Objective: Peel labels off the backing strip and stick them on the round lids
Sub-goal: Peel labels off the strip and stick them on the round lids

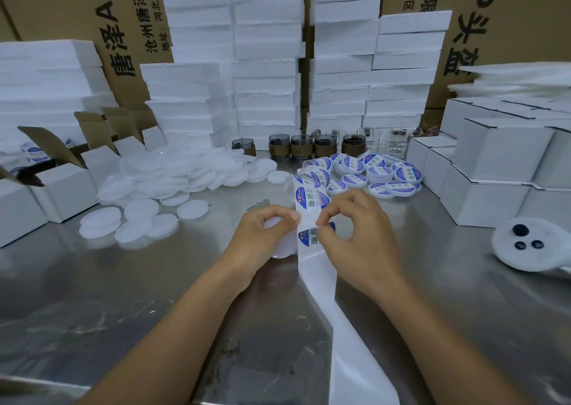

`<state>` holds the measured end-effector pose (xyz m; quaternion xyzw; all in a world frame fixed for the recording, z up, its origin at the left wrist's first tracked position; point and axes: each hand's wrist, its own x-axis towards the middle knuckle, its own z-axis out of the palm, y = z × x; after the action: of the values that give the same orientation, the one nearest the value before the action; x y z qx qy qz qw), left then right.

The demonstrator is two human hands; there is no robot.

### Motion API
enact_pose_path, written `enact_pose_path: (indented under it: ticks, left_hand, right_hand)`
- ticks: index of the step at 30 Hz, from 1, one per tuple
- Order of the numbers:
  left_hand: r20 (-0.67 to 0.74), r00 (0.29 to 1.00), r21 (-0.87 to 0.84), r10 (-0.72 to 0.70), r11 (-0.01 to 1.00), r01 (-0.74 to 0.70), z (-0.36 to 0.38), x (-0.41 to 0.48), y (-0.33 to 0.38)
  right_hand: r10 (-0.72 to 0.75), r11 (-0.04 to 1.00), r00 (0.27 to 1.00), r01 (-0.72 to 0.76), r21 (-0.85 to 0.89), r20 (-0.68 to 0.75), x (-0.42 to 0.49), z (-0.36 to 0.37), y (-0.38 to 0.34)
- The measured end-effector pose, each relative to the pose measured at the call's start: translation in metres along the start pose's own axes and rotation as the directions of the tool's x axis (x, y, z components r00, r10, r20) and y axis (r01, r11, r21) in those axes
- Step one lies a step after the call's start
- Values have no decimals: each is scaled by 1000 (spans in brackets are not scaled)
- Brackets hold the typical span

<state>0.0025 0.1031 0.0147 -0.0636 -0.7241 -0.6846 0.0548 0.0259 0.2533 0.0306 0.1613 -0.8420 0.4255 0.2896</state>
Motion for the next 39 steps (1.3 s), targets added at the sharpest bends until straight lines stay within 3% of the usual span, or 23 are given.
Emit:
enact_pose_path:
  ticks: [3, 5, 10, 12, 14, 20, 27, 35, 39]
  left_hand:
    - [-19, 1000, 20, -4, 1000, 4, 0, 1, -1]
    - [-23, 1000, 25, 2, 1000, -1, 0, 2, -2]
    - [-49, 998, 36, 27, 999, -25, -1, 3, -4]
    - [-64, 997, 51, 44, 998, -41, -1, 3, -5]
    - [-119, 991, 46, 64, 997, -59, -2, 3, -5]
    - [-391, 918, -34, 63, 996, -82, -10, 10, -3]
    - [-495, 864, -155, 94, 969, -195, -17, 10, 8]
    - [-212, 977, -557, 30, 818, -146, -15, 3, 20]
    - [0, 1000, -585, 0, 811, 0, -9, 3, 19]
  right_hand:
    - [132, 972, 991, -123, 201, -35, 4, -1, -1]
    - [254, 892, 967, -227, 390, -17, 8, -5, 0]
    - [501, 524, 864, -345, 779, 46, 17, -16, 3]
    - [520, 357, 844, -352, 865, 129, 19, -18, 2]
    - [517, 262, 830, -385, 885, 208, 19, -20, 1]
    - [491, 176, 820, -425, 888, 294, 18, -22, -3]
    - [486, 151, 817, -428, 891, 310, 18, -20, -4]
    - [428, 7, 821, -421, 907, 378, 16, -22, -5]
    - [346, -65, 841, -421, 905, 416, 14, -22, -10]
